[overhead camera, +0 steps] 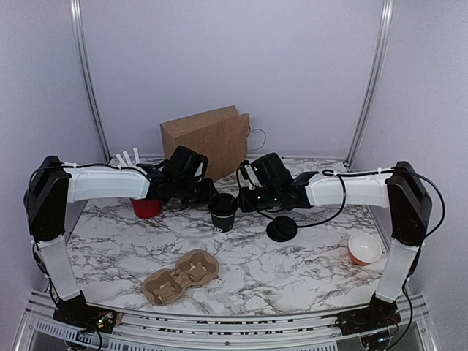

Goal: Pack the takeout coffee

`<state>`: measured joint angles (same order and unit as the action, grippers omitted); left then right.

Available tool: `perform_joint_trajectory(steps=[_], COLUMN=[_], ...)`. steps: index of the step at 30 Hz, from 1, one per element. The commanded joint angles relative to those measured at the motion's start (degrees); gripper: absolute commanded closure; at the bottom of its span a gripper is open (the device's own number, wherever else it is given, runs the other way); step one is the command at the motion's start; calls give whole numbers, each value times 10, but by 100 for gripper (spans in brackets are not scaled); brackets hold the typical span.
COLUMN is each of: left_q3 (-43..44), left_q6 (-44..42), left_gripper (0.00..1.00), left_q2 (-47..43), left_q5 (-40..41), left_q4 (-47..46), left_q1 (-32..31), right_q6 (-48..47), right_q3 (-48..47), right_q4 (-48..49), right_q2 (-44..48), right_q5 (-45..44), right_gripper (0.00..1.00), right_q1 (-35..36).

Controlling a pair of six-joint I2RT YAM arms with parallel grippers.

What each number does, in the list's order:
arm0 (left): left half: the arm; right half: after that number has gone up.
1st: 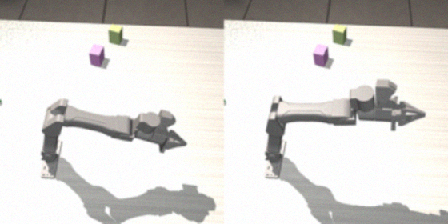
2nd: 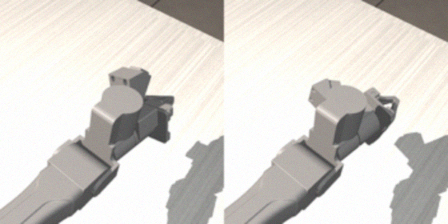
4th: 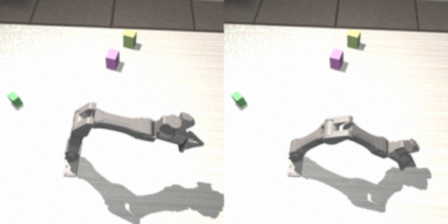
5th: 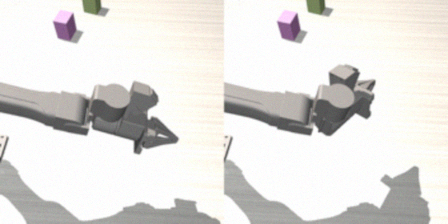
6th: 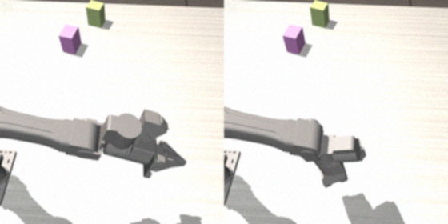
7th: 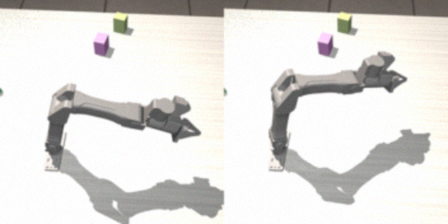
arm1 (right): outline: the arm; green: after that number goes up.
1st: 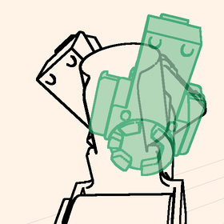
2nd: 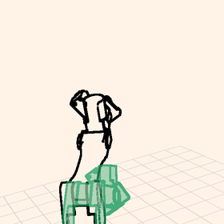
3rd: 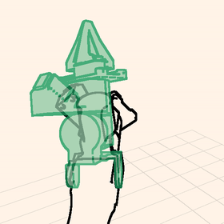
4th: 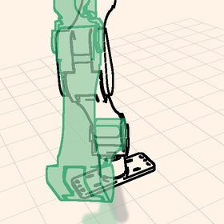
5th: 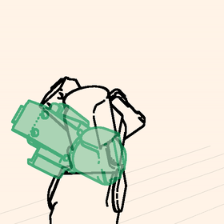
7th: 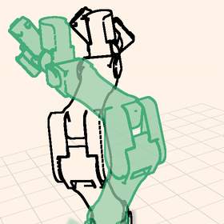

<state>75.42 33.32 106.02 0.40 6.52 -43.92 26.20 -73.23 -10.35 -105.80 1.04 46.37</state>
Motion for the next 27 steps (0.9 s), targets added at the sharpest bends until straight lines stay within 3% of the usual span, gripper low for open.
perform_joint_trajectory(steps=[1,9,20,27], left_q3=[-36,-39,-33,-28], left_q6=[5,12,31,32], left_gripper=[74,74,73,73], left_q2=[18,9,7,2], left_q5=[-23,-28,-30,-27], left_q4=[67,66,66,67], left_q1=[-10,-15,-31,-33], right_q6=[-33,0,29,37], right_q3=[52,29,-34,-12], right_q4=[-146,-133,-63,-54], right_q2=[-76,-24,24,48], right_q5=[-9,-6,66,58], right_gripper=[84,83,82,82], right_q1=[43,30,-23,-28])
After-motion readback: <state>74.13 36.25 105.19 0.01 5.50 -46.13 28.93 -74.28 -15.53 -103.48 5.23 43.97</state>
